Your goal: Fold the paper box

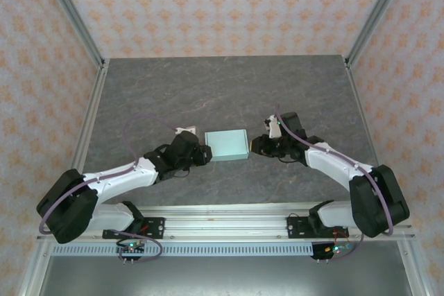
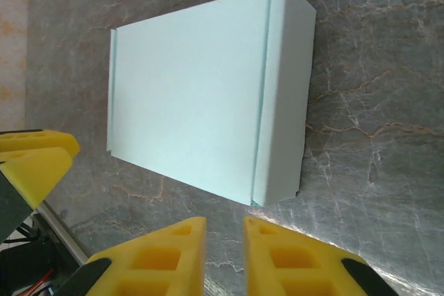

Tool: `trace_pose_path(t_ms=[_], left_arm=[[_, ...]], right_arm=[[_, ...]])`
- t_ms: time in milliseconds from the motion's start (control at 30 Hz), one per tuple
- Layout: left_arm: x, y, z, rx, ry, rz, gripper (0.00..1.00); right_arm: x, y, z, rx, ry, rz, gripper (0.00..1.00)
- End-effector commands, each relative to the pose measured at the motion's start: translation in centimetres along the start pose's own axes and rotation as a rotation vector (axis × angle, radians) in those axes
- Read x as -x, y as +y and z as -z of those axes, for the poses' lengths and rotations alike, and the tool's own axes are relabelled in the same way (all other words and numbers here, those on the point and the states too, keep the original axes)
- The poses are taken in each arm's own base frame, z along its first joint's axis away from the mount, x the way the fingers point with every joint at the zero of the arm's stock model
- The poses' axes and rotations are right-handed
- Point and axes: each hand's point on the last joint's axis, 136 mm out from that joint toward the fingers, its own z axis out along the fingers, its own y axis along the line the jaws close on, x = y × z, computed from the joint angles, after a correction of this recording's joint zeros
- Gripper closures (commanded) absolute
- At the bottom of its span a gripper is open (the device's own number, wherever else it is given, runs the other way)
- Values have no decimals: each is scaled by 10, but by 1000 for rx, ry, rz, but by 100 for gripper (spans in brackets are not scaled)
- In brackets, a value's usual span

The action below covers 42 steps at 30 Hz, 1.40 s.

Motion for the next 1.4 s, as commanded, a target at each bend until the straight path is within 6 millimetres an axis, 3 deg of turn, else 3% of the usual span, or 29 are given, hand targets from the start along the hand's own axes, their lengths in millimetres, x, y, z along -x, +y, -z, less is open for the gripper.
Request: trace_pose_path(t_ms=[0,133,333,533,767,933,1100,1267,1367], left_arm=[[6,10,2,86,-20,-54,64],[15,11,9,92,-55,-64,59],[28,3,-16,-33,22,45,48],[25,-6,-39,-64,79,62,46],[39,-1,-53,-47,80,85,54],[61,16,-64,11,74,79,54],[99,29,-84,45,77,82,54],[135,36,-101,79,69,75,52],[150,35,-104,79,61,54,49]], right_arm=[[15,3,-2,-14,-45,8,79],[23,-4,5,-95,-81,11,69],[37,-6,-25,-84,-49,-41,55],[40,2,-47,-47,-10,-48,54],[53,5,-61,-52,-23,-50,59],[82,5,-73,-93,-67,-51,61],[126,2,-95,-150,-124,-65,63],[163,-2,-117,-190,-155,-82,63],[175,-6,-119,-216,-174,-84,62]])
